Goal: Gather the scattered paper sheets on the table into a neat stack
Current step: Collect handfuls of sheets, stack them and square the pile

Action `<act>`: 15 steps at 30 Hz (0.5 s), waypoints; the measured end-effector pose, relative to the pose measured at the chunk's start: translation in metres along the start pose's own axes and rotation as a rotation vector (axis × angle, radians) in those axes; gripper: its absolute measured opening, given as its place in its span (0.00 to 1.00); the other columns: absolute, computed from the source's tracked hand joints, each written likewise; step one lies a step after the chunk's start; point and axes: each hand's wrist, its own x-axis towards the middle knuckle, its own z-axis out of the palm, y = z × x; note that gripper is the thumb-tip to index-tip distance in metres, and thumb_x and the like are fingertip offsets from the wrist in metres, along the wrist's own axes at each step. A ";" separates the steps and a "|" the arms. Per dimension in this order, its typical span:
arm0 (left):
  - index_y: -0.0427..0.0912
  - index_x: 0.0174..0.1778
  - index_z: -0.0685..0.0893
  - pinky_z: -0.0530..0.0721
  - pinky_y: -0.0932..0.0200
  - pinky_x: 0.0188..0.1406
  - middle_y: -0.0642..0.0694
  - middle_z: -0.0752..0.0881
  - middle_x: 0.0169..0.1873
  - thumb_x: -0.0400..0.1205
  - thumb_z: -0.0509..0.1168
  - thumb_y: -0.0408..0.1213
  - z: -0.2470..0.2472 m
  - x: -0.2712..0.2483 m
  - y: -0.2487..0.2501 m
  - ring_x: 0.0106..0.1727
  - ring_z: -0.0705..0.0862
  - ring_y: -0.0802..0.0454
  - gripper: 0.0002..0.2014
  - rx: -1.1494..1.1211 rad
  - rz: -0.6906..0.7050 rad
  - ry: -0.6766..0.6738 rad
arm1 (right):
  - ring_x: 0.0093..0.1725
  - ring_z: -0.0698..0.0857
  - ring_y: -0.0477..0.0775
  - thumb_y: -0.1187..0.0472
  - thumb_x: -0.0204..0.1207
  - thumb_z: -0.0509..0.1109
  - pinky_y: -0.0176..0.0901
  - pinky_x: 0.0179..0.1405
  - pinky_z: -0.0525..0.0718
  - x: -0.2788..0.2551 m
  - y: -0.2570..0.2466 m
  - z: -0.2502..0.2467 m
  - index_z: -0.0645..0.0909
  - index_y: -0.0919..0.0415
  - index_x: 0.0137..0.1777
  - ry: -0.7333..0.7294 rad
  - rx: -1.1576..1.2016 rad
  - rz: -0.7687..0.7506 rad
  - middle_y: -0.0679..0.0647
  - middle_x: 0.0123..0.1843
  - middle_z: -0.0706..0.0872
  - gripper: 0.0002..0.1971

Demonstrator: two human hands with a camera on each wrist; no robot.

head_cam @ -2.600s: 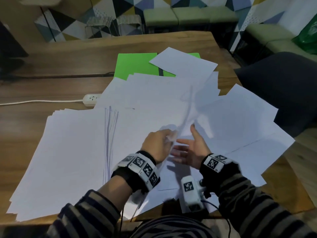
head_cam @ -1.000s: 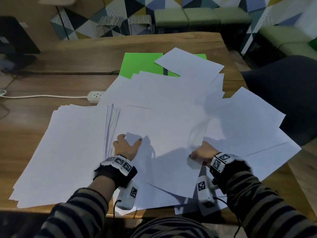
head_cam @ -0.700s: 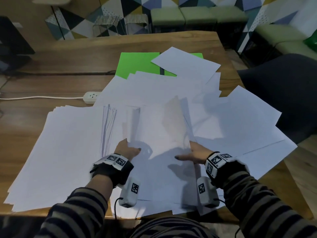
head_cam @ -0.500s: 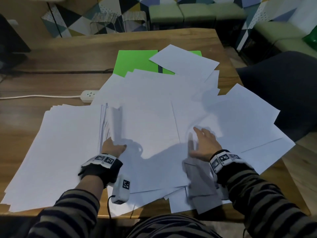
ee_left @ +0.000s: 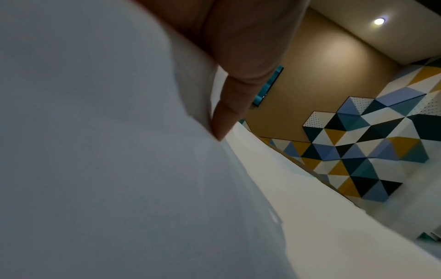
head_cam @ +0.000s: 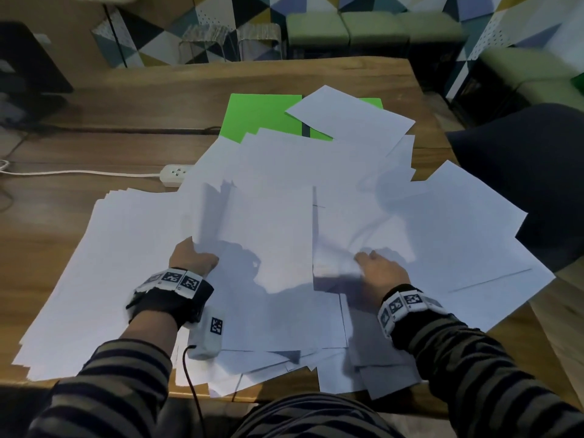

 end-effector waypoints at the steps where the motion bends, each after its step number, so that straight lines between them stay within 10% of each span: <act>1: 0.34 0.53 0.83 0.87 0.44 0.51 0.36 0.87 0.48 0.69 0.68 0.25 -0.001 0.001 -0.002 0.48 0.86 0.36 0.16 -0.014 -0.008 0.006 | 0.63 0.80 0.65 0.63 0.76 0.61 0.52 0.60 0.80 0.000 0.003 -0.008 0.66 0.55 0.71 0.023 0.075 0.023 0.63 0.67 0.77 0.22; 6: 0.31 0.52 0.82 0.86 0.43 0.53 0.34 0.86 0.49 0.70 0.68 0.25 0.001 -0.002 -0.006 0.51 0.85 0.35 0.14 -0.030 -0.048 0.009 | 0.57 0.82 0.68 0.73 0.74 0.57 0.50 0.55 0.81 -0.010 0.004 -0.042 0.77 0.63 0.65 0.209 0.526 0.090 0.67 0.57 0.84 0.20; 15: 0.29 0.58 0.79 0.76 0.55 0.47 0.35 0.83 0.49 0.74 0.66 0.24 0.020 -0.018 0.009 0.52 0.82 0.39 0.16 -0.018 0.000 -0.110 | 0.50 0.83 0.59 0.75 0.71 0.56 0.38 0.48 0.78 -0.050 -0.057 -0.070 0.78 0.59 0.61 0.269 0.611 -0.217 0.60 0.52 0.85 0.22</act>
